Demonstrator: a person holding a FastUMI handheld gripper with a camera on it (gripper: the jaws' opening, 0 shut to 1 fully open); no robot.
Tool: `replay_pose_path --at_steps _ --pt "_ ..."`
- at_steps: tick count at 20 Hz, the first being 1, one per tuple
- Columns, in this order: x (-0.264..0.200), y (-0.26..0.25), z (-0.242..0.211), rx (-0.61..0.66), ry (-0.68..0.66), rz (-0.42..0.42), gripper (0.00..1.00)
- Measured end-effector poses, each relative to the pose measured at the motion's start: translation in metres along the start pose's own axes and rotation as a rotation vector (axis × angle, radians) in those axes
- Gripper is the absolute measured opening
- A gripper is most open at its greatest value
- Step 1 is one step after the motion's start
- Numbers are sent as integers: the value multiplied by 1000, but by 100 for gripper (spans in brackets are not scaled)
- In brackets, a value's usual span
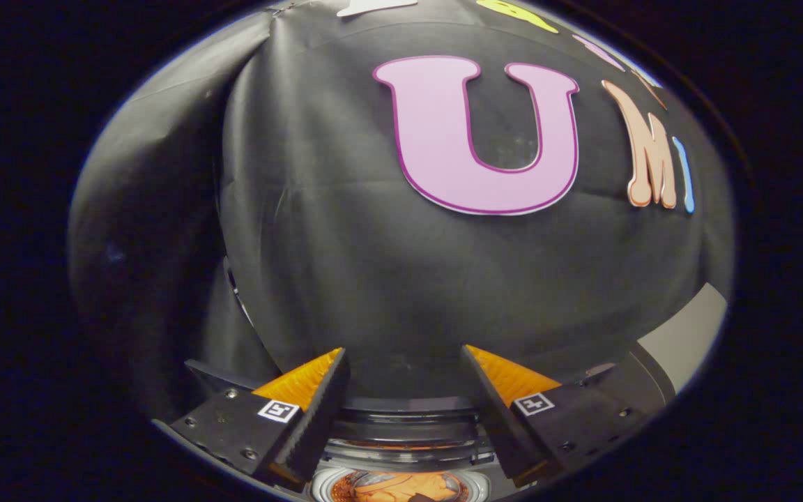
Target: Put the clothes into the washing machine and then close the washing machine lid.
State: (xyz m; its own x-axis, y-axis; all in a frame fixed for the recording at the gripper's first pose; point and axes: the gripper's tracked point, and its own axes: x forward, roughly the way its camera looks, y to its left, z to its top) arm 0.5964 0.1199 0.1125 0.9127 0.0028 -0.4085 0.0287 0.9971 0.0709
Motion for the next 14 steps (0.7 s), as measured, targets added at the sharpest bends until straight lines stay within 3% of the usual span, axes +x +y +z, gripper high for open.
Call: replay_pose_path --at_steps 14 --pt "1 -1 -3 -3 55 36 96"
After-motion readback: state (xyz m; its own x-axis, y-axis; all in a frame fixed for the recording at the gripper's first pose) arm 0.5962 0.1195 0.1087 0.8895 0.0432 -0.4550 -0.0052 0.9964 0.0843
